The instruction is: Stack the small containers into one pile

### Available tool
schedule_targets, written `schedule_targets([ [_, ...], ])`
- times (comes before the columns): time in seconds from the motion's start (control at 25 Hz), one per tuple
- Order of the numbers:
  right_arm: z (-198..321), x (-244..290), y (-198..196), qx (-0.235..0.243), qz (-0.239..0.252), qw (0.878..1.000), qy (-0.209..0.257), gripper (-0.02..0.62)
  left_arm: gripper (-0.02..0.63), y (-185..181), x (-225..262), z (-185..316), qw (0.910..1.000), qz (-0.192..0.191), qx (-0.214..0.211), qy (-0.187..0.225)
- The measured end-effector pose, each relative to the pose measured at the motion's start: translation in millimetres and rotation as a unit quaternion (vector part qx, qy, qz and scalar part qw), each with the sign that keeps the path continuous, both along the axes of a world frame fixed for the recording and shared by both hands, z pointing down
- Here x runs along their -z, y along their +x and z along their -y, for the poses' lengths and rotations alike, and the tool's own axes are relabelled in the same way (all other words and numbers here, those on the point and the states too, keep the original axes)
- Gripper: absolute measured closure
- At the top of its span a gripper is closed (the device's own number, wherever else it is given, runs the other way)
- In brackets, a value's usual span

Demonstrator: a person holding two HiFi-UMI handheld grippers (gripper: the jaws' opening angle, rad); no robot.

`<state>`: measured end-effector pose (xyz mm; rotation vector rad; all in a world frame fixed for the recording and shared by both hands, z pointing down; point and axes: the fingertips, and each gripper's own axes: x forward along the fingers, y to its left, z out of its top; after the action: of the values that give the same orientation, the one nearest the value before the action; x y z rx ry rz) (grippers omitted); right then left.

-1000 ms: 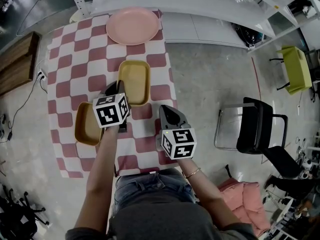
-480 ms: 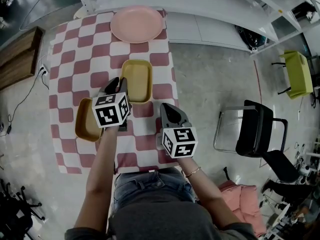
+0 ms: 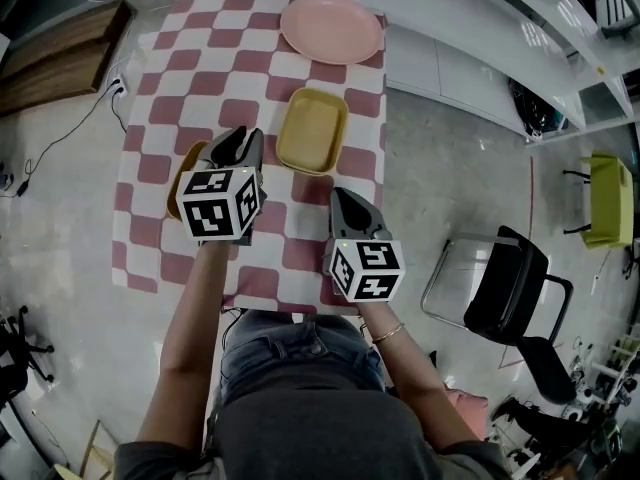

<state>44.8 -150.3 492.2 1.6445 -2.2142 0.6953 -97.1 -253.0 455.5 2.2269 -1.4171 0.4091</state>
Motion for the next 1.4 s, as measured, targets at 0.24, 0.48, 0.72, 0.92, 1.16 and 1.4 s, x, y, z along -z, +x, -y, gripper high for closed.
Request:
schedule_targets([
  [0.24,-7,5,-36,0.053,0.0,0.999,0.007,0.584,0.52,-50,12,-28,0.999,-0.011,0.041,0.013],
  [0.48,-18,2,-78,0.103,0.002,0.995,0.004,0.584,0.52,-100,10,-58,0.9969,0.007,0.077,0.012],
  [0.72,-24,-3,-113,0.136,0.001,0.991,-0.004,0.584,0.52,-140,-1,-76,0.9944,0.02,0.104,0.004],
  [0.92,-24,-7,-134,0.151,-0.001,0.988,-0.009,0.584,0.52,-169,-14,-83,0.9927,0.024,0.118,-0.009],
  [1.16,-16,-14,-155,0.151,-0.001,0.988,-0.021,0.584,0.52,-189,-35,-84,0.9945,0.031,0.092,-0.037],
  [1.4,-12,-23,-163,0.142,-0.009,0.989,-0.035,0.584,0.52,-192,-54,-79,0.9961,0.029,0.056,-0.062],
])
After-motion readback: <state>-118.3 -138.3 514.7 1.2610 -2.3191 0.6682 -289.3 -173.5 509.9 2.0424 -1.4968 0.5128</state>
